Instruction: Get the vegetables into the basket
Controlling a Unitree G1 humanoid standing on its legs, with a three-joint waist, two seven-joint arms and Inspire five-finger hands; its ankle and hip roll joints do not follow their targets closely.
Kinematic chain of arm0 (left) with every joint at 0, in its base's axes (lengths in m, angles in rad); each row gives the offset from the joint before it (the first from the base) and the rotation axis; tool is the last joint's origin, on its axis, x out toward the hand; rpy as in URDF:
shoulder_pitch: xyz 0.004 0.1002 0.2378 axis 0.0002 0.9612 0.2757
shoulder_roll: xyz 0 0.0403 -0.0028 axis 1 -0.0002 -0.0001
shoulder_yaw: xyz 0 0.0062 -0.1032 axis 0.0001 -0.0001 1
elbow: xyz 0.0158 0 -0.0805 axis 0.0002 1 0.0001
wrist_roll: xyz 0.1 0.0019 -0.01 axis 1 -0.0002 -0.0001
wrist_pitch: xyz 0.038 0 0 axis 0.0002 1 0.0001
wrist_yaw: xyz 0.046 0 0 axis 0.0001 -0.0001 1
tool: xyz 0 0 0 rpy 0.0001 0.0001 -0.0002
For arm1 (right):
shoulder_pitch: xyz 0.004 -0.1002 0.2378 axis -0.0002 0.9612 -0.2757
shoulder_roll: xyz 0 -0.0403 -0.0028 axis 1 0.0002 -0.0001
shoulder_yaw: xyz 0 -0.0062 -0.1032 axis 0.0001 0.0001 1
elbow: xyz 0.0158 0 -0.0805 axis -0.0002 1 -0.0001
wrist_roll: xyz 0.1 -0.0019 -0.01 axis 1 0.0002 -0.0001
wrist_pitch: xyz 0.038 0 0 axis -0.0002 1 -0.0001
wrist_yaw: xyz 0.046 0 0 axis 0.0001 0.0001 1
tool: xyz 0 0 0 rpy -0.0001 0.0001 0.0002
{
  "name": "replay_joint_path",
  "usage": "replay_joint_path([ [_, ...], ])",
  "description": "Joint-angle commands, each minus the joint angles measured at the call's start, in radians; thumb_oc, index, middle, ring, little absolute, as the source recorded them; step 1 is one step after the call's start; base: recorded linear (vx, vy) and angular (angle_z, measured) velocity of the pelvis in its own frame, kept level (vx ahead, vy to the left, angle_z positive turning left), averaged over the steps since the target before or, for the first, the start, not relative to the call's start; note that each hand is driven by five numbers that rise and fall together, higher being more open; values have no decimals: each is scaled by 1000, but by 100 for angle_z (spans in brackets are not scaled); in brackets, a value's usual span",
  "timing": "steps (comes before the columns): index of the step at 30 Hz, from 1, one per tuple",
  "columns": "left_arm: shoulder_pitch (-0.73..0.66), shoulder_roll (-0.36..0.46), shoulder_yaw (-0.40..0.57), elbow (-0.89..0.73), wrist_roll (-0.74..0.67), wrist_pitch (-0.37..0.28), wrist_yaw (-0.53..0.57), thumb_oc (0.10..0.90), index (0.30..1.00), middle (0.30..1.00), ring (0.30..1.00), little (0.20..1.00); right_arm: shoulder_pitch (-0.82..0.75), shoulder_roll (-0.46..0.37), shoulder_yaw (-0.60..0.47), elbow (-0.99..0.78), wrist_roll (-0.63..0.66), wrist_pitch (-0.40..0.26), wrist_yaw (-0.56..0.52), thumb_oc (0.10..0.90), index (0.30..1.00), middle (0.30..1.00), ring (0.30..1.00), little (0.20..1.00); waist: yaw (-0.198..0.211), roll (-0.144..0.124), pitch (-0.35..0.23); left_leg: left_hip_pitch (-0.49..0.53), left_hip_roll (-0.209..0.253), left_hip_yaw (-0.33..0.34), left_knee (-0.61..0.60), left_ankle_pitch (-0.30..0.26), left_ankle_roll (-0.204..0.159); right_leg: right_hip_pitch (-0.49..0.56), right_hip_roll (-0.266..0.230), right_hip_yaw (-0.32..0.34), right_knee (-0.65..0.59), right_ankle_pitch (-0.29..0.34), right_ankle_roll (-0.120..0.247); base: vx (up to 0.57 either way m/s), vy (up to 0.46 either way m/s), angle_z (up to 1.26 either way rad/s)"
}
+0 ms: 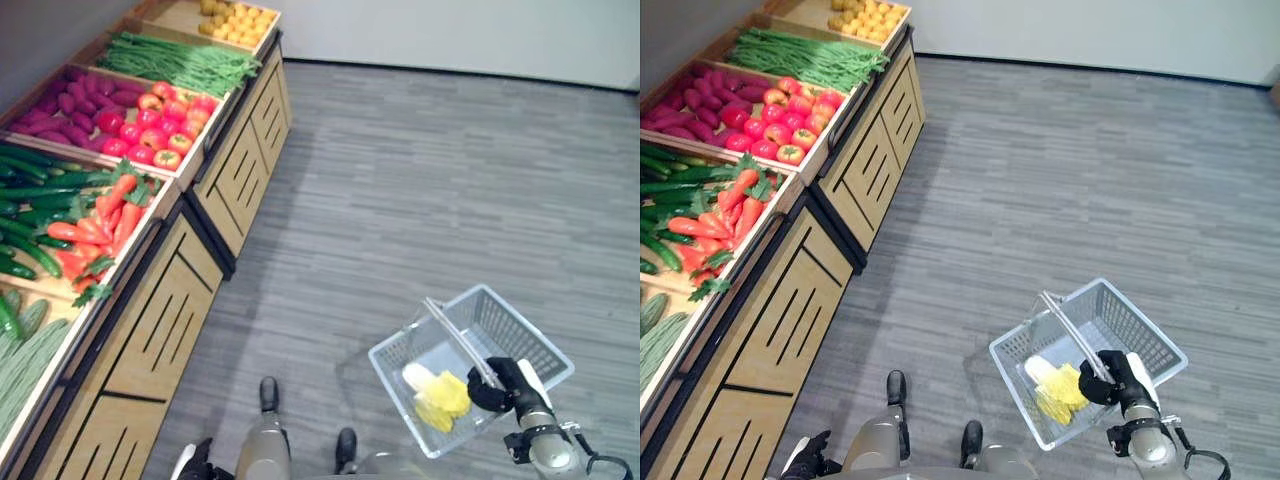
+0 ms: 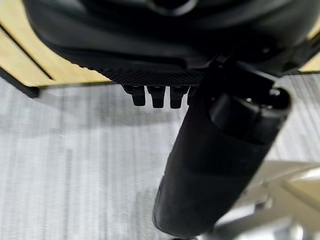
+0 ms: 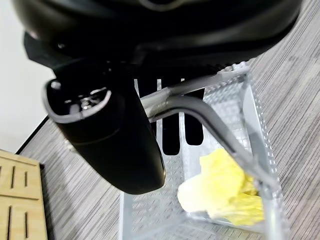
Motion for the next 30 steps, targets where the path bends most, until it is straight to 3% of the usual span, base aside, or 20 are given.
replay_joint_path([
  [1,-38,29,-20,21,71,-17,28,900,1000,1000,1000,1000,-28,-71,-97,-191,22,-103,-47,400,300,300,300,300,0,-8,-53,63,-55,51,-18,28,38,-9,-176,116,200,-34,150,226,160,-43],
  [2,-38,29,-20,21,71,-17,28,900,1000,1000,1000,1000,-28,-71,-97,-191,22,-103,-47,400,300,300,300,300,1,-8,-53,63,-55,52,-18,28,38,-9,-176,116,200,-35,150,419,315,-37],
  [3,-35,34,-30,11,86,-20,26,900,1000,1000,1000,1000,-32,-64,-92,-193,17,-102,-45,400,300,300,300,300,-2,-23,-55,82,-97,68,4,-17,72,-33,-215,147,288,38,176,189,156,-32],
  [4,-36,34,-30,11,86,-20,26,900,1000,1000,1000,1000,-33,-64,-92,-193,17,-101,-45,400,300,300,300,300,1,-21,-57,79,-93,69,4,-16,72,-37,-212,150,286,42,176,280,239,-49],
  [6,-38,41,-33,4,81,-23,23,900,1000,1000,1000,1000,-56,-61,-75,-188,7,-99,-45,400,300,300,300,300,2,-29,-49,98,-123,83,29,-67,108,-90,-232,185,415,152,193,242,230,-42],
  [7,-45,48,-43,-19,74,-26,23,900,1000,1000,1000,1000,-79,-59,-63,-189,-3,-97,-50,400,300,300,300,300,-2,-22,-25,141,-143,95,37,-107,140,-167,-254,175,563,254,203,297,296,-26],
  [8,-46,49,-48,-29,71,-26,21,900,1000,1000,1000,1000,-89,-56,-58,-189,-4,-98,-53,400,300,300,300,300,-6,-9,-20,161,-142,100,35,-117,149,-194,-246,171,622,276,204,310,296,-28],
  [9,-48,51,-53,-33,70,-27,20,900,1000,1000,1000,1000,-96,-54,-54,-180,-4,-96,-54,400,300,300,300,300,-8,2,-14,185,-139,101,30,-131,158,-231,-244,153,668,275,199,355,228,-20],
  [10,-54,52,-58,-41,66,-27,21,900,1000,1000,1000,1000,-104,-54,-50,-185,-9,-93,-50,400,300,300,300,300,-27,10,3,241,-147,112,14,-152,157,-341,-236,110,671,207,193,282,157,-5],
  [11,-54,52,-58,-41,66,-27,21,900,1000,1000,1000,1000,-104,-54,-50,-185,-9,-93,-50,400,300,300,300,300,-27,10,3,241,-147,112,14,-152,157,-341,-236,110,671,207,193,309,101,-18],
  [13,-65,54,-55,-25,60,-31,20,900,1000,1000,1000,1000,-100,-51,-48,-184,-5,-97,-48,400,300,300,300,300,-42,8,7,288,-156,113,5,-168,138,-372,-220,54,526,163,183,400,-42,-15],
  [14,-70,51,-53,-22,62,-31,20,900,1000,1000,1000,1000,-95,-50,-51,-188,1,-98,-55,400,300,300,300,300,-58,-5,4,328,-174,97,6,-194,119,-390,-215,40,344,168,193,420,-92,8],
  [15,-70,51,-53,-22,62,-31,20,900,1000,1000,1000,1000,-94,-50,-51,-189,1,-98,-55,400,300,300,300,300,-60,-1,6,331,-170,95,6,-195,118,-382,-212,36,336,170,193,627,-196,8],
  [16,-76,46,-45,-15,73,-39,15,900,1000,1000,1000,1000,-86,-51,-59,-187,12,-97,-57,400,300,300,300,300,-88,-8,-3,386,-170,67,4,-213,89,-390,-189,83,151,201,212,367,-120,20],
  [19,-76,37,-46,-4,75,-40,16,900,1000,1000,1000,1000,-63,-52,-67,-195,8,-95,-54,400,300,300,300,300,-92,-2,-8,400,-150,57,25,-203,68,-366,-169,103,171,190,208,396,-190,50],
  [20,-75,21,-42,6,69,-34,15,900,1000,1000,1000,1000,-46,-71,-79,-201,17,-99,-51,400,300,300,300,300,-84,-5,-13,354,-124,48,191,-190,35,-317,-151,74,158,173,167,520,-384,69],
  [22,-78,15,-40,7,66,-30,14,900,1000,1000,1000,1000,-40,-84,-89,-201,19,-99,-50,400,300,300,300,300,-82,-9,-13,315,-115,40,270,-162,20,-298,-144,64,160,156,147,275,-243,71],
  [25,-90,7,-29,24,42,-16,21,900,1000,1000,1000,1000,-32,-95,-113,-190,42,-97,-64,400,300,300,300,300,-68,-29,7,222,-65,42,506,-49,-23,-229,-130,33,159,103,95,264,-246,26],
  [28,-87,6,-23,19,34,-11,19,900,1000,1000,1000,1000,-2,-88,-132,-188,53,-91,-71,400,300,300,300,300,-61,-39,6,161,-32,99,496,-25,-16,-169,-133,25,135,81,81,275,-153,-10],
  [30,-92,8,-18,19,21,-9,23,900,1000,1000,1000,1000,18,-80,-145,-177,57,-91,-79,400,300,300,300,300,-60,-40,6,109,-13,152,429,-59,1,-132,-140,10,135,55,82,321,-69,27],
])
